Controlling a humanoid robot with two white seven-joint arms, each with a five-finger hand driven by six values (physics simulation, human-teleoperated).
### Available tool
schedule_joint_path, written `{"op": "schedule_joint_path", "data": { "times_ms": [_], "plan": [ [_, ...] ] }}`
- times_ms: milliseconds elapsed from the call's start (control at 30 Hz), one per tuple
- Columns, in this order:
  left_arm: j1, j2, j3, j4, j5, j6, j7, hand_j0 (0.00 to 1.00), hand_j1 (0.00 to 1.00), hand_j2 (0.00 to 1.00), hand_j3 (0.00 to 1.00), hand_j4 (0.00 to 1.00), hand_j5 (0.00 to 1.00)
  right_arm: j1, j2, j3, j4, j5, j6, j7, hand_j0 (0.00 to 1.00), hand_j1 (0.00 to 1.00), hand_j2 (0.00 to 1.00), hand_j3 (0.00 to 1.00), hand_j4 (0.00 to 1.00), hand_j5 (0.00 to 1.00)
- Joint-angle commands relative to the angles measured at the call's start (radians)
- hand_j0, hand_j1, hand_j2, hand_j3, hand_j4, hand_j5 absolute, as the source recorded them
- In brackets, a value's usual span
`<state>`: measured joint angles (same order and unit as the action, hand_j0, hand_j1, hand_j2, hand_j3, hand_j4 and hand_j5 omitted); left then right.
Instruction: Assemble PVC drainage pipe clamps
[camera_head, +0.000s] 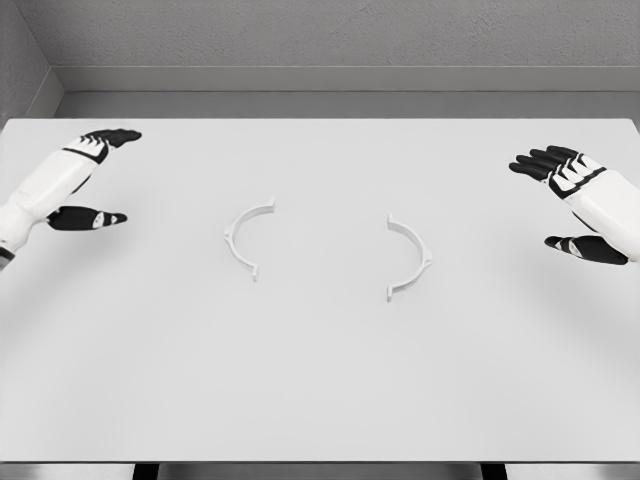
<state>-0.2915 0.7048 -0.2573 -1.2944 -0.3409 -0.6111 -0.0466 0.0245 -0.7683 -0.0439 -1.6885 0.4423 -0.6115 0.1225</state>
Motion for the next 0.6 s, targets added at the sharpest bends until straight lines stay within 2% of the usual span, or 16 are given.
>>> {"op": "schedule_joint_path", "data": {
  "times_ms": [0,100,133,167,200,233,300,367,500,567],
  "plan": [
    [0.0,0.001,-0.006,-0.002,0.002,0.0,0.001,1.0,1.0,1.0,1.0,1.0,1.0,0.0,0.0,-0.001,0.001,-0.007,0.001,-0.001,1.0,1.0,1.0,1.0,1.0,1.0],
    [-0.002,-0.008,-0.008,-0.002,-0.003,0.0,0.001,1.0,1.0,1.0,1.0,1.0,1.0,-0.003,0.0,0.004,0.015,-0.005,0.001,0.0,1.0,1.0,1.0,1.0,1.0,1.0],
    [-0.006,-0.013,-0.028,-0.002,-0.013,0.0,0.001,1.0,1.0,1.0,1.0,1.0,1.0,-0.005,0.017,0.01,0.018,0.012,0.001,0.0,1.0,1.0,1.0,1.0,1.0,1.0],
    [-0.012,-0.024,-0.048,-0.002,-0.015,0.0,0.001,1.0,1.0,1.0,1.0,1.0,1.0,-0.011,0.04,0.013,0.016,0.065,0.001,0.0,1.0,1.0,1.0,1.0,1.0,1.0],
    [-0.014,-0.039,-0.049,-0.002,-0.026,0.0,0.001,1.0,1.0,1.0,1.0,1.0,1.0,-0.047,0.081,0.045,0.023,0.139,0.001,0.0,1.0,1.0,1.0,1.0,1.0,1.0],
    [-0.028,-0.051,-0.053,0.003,-0.049,0.0,0.001,1.0,1.0,1.0,1.0,1.0,1.0,-0.081,0.106,0.111,0.032,0.196,0.025,0.0,1.0,1.0,1.0,1.0,1.0,1.0],
    [-0.071,-0.079,-0.103,0.018,-0.085,0.0,0.001,1.0,1.0,1.0,1.0,1.0,1.0,-0.098,0.115,0.173,0.03,0.213,0.087,-0.001,1.0,1.0,1.0,1.0,1.0,1.0],
    [-0.087,-0.093,-0.134,0.027,-0.093,0.0,0.001,1.0,1.0,1.0,1.0,1.0,1.0,-0.156,0.138,0.225,0.061,0.239,0.153,-0.001,1.0,1.0,1.0,1.0,1.0,1.0],
    [-0.115,-0.125,-0.137,0.066,-0.133,0.0,0.001,1.0,1.0,1.0,1.0,1.0,1.0,-0.207,0.222,0.266,0.141,0.302,0.197,0.0,1.0,1.0,1.0,1.0,1.0,1.0],
    [-0.126,-0.137,-0.154,0.073,-0.135,0.0,0.001,1.0,1.0,1.0,1.0,1.0,1.0,-0.207,0.221,0.309,0.141,0.306,0.217,0.0,1.0,1.0,1.0,1.0,1.0,1.0]
  ]
}}
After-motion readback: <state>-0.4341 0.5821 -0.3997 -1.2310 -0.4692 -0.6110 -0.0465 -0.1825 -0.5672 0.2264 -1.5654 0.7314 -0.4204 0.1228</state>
